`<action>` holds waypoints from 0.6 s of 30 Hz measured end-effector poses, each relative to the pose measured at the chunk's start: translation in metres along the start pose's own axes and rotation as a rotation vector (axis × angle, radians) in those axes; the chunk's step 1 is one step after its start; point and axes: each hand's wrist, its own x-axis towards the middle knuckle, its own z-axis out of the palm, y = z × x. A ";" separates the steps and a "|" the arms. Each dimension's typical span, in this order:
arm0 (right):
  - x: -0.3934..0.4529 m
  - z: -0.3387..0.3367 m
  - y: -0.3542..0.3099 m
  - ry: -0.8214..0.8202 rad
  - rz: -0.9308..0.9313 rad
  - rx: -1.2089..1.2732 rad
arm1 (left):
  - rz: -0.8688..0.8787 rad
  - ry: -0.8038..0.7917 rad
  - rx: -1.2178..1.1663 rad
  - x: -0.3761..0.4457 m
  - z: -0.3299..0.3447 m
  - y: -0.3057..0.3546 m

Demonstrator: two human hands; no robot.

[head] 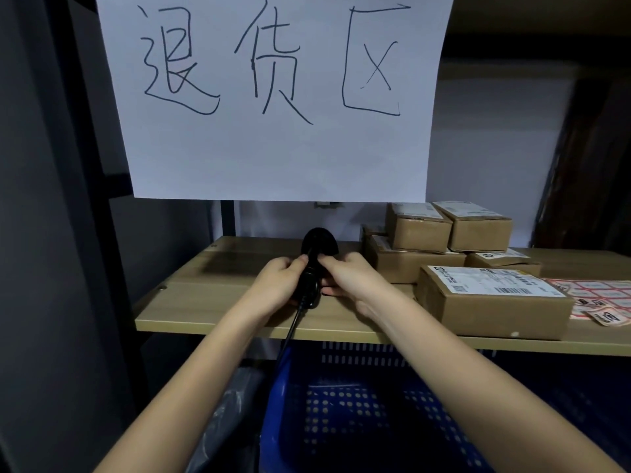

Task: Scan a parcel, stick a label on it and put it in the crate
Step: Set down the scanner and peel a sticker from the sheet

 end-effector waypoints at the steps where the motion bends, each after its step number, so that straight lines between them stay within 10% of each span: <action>1: 0.000 0.000 0.000 0.008 -0.006 -0.014 | 0.005 0.002 0.010 0.001 0.000 -0.001; 12: -0.042 -0.024 -0.016 0.157 -0.366 -0.441 | 0.391 0.423 0.797 -0.044 0.006 0.023; 18: -0.093 -0.116 -0.034 0.462 -0.651 -0.691 | 0.529 0.135 0.555 -0.061 0.041 0.047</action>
